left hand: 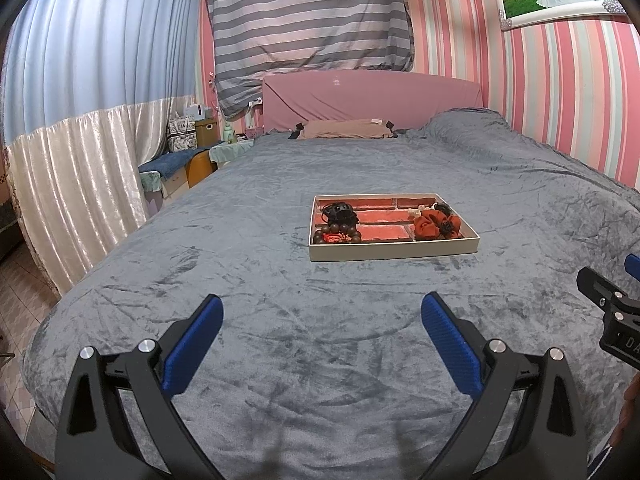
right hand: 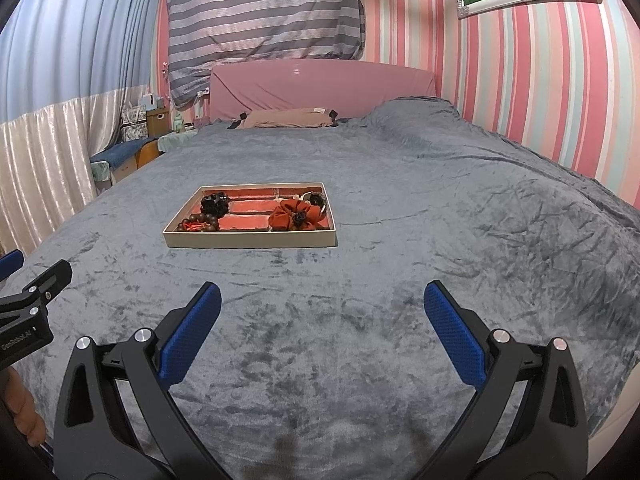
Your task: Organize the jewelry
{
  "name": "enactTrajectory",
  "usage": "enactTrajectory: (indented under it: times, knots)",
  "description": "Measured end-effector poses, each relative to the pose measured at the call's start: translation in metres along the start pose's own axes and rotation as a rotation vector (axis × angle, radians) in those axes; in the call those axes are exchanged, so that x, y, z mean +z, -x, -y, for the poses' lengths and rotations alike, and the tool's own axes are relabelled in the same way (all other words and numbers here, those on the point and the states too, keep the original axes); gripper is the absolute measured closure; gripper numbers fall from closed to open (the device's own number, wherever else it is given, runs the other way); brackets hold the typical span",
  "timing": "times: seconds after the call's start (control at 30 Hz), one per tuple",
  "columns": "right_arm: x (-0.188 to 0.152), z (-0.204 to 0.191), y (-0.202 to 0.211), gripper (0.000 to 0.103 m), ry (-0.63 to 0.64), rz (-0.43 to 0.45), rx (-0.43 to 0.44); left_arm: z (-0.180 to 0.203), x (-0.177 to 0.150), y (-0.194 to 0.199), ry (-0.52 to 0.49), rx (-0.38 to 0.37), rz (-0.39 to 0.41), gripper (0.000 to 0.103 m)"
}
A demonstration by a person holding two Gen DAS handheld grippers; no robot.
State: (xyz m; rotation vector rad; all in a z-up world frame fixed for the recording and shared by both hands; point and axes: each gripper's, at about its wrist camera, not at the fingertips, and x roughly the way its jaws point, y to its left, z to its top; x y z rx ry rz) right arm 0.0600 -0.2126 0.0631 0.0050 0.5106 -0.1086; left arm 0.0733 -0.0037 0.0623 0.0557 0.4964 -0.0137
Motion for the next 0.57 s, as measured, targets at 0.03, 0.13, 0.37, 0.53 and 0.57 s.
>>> enactTrajectory:
  times: [0.03, 0.13, 0.37, 0.53, 0.57]
  knots:
    - [-0.0004, -0.0001, 0.0000, 0.004, 0.002, 0.001, -0.001, -0.0001, -0.0006, -0.0002, 0.000, 0.000, -0.001, 0.006]
    - [-0.0001, 0.0002, -0.0020, 0.004, 0.000, -0.003, 0.000, -0.0001, -0.0012, -0.0006, -0.002, 0.000, -0.001, 0.006]
    - [0.0003, 0.0008, -0.0050, 0.004, 0.003, -0.005, 0.002, -0.0013, -0.0021, -0.0035, 0.003, -0.006, -0.010, 0.006]
    - [0.0004, 0.0014, -0.0084, 0.004, -0.002, -0.011, 0.002, -0.0040, -0.0027, -0.0062, 0.004, -0.011, -0.014, 0.006]
    - [-0.0001, 0.0016, -0.0096, 0.004, -0.003, -0.014, 0.004, -0.0041, -0.0029, -0.0062, 0.003, -0.009, -0.014, 0.006]
